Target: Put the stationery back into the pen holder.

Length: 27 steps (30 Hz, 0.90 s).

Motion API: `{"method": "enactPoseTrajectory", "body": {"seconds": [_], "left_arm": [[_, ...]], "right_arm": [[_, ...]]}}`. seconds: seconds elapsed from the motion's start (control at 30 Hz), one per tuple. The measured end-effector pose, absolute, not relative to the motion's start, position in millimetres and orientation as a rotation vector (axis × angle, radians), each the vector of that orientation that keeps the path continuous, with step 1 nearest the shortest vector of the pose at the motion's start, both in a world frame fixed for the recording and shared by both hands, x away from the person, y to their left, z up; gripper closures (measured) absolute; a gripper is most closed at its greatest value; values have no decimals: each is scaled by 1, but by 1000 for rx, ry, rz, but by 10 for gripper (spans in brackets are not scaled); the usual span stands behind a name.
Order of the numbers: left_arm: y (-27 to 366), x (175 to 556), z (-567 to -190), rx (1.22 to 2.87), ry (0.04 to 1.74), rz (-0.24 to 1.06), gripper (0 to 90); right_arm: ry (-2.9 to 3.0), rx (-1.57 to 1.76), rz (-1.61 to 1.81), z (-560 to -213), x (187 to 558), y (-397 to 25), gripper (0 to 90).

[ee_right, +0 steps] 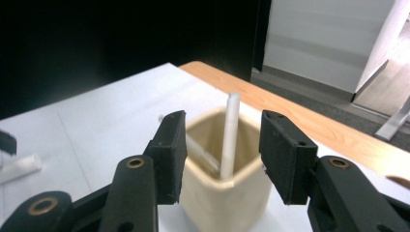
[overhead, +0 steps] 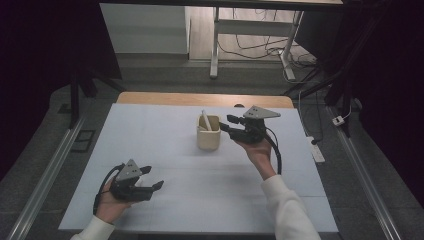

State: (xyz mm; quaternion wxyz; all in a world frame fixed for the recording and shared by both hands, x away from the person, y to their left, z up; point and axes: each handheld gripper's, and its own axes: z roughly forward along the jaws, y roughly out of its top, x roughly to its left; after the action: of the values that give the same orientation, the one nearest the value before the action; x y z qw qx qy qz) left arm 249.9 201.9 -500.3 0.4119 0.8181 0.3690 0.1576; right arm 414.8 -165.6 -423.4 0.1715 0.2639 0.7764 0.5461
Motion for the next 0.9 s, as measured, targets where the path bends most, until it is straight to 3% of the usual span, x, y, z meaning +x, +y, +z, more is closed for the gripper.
{"method": "enactPoseTrajectory", "body": {"seconds": [0.9], "left_arm": [[202,249,-499,2059,933,412,296]], "right_arm": [[2270,809,1393,-466,343,-252,511]]}}
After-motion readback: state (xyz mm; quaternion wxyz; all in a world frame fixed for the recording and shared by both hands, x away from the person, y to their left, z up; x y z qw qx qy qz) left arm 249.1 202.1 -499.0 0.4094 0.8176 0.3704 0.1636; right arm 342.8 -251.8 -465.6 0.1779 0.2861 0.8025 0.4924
